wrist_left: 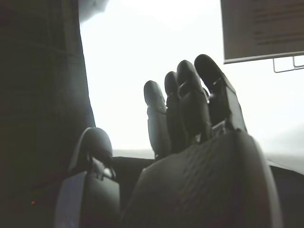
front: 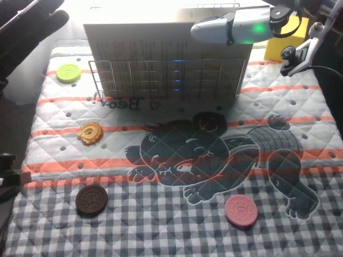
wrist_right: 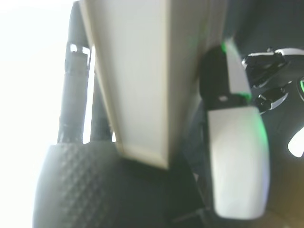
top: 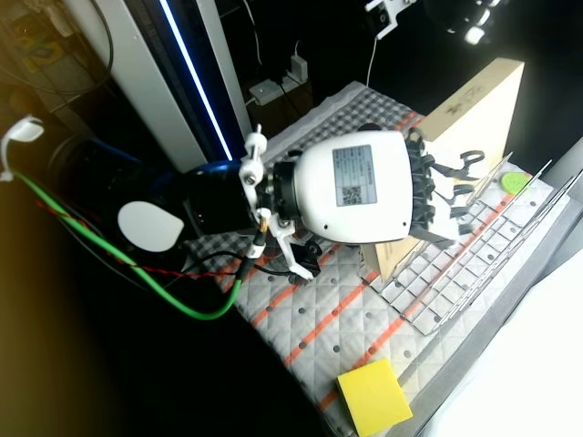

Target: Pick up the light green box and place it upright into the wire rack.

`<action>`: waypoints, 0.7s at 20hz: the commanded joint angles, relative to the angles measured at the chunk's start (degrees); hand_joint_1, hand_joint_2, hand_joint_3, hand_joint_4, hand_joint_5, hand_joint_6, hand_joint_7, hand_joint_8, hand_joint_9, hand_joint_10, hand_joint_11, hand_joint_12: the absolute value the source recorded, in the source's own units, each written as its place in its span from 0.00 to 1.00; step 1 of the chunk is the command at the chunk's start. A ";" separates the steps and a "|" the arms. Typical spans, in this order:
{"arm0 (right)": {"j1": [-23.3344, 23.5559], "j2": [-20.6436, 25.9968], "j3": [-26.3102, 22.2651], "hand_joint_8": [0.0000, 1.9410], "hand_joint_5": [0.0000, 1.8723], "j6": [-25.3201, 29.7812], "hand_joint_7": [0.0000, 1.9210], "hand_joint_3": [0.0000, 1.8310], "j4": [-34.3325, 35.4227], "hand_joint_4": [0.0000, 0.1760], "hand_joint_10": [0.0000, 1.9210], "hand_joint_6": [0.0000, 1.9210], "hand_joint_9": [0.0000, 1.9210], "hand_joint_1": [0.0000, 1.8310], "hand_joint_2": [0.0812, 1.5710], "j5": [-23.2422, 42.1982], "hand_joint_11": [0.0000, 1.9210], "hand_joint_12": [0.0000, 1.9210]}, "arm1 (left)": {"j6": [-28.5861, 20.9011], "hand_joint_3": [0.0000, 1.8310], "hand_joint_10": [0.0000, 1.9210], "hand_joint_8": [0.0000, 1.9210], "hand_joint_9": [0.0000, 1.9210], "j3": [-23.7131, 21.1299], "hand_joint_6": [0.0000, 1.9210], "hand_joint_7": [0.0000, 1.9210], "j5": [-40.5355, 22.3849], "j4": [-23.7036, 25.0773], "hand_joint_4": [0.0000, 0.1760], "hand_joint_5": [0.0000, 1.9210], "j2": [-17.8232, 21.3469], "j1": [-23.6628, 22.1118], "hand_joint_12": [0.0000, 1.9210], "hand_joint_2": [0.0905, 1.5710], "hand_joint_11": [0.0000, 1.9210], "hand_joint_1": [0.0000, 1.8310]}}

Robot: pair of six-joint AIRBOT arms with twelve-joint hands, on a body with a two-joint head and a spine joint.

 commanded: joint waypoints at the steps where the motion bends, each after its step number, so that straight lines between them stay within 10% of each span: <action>1: 0.12 0.35 0.21 0.00 0.12 0.29 0.18 0.00 2.58 0.39 0.00 0.00 0.16 0.26 0.64 6.43 0.00 0.36 | -0.36 0.00 0.00 0.00 0.21 0.34 0.00 0.22 -7.14 -0.52 0.14 0.30 -0.15 -0.63 0.46 0.70 0.01 0.21; 8: -4.34 6.00 -3.39 0.00 0.00 0.29 0.00 0.00 6.72 0.98 0.00 0.00 0.00 0.20 0.57 13.56 0.00 0.00 | -0.36 0.00 0.00 0.00 0.20 0.07 0.00 0.21 -8.76 -1.21 0.22 0.29 -0.13 -0.35 0.45 0.70 0.00 0.24; 14: -17.31 16.44 -14.40 0.00 0.00 -3.85 0.00 0.00 15.51 1.00 0.00 0.00 0.00 0.22 0.53 29.69 0.00 0.00 | -0.36 0.00 0.00 0.00 0.18 -1.13 0.00 0.19 -14.87 -3.00 0.56 0.25 0.90 2.55 0.36 0.70 0.00 0.22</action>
